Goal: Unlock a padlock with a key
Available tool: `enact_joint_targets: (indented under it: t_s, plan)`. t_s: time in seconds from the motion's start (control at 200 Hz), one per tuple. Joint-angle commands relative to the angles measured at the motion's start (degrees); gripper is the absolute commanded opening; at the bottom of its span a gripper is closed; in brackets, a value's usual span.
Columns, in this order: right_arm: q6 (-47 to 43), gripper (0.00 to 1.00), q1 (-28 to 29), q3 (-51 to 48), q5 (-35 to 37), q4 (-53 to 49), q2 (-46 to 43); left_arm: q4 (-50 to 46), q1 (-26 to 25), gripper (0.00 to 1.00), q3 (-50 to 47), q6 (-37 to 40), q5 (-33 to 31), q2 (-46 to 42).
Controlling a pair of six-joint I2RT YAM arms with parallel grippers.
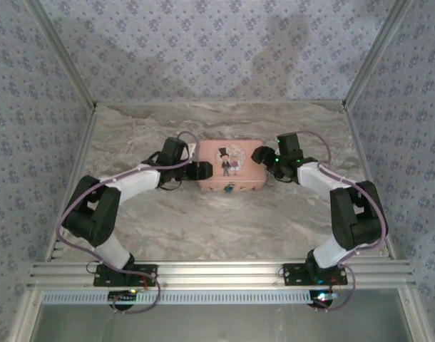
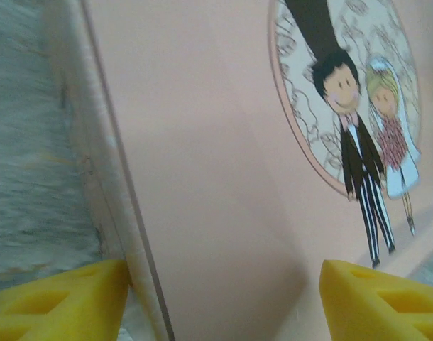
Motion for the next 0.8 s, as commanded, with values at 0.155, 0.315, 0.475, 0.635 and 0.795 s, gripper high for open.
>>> enact_joint_targets:
  t_s: [0.155,0.315,0.475,0.635,0.795]
  plan:
    - [-3.5,0.78,0.1,1.7,-3.7,-2.7,-0.7,-0.3,-2.2,0.77,-1.7,-1.5,-3.5,-5.0]
    - [-5.3,0.78,-0.7,1.9,-4.8,-6.1,-2.3,-4.5,-0.8,0.80,-2.5,-0.5,-8.3,-8.9]
    - [-5.0,0.77,0.2,1.2,-6.5,-6.1,-2.6,-6.6,0.9,0.83,-4.0,-0.9,-11.8,-13.2]
    - [-5.2,0.77,2.7,0.9,-6.5,-6.4,-3.4,-5.8,3.2,0.98,-7.2,-3.3,-12.7,-18.3]
    - [-7.5,0.80,3.0,1.4,-1.8,-10.8,-6.1,-5.8,11.5,0.98,-10.6,-11.2,-6.8,-20.8]
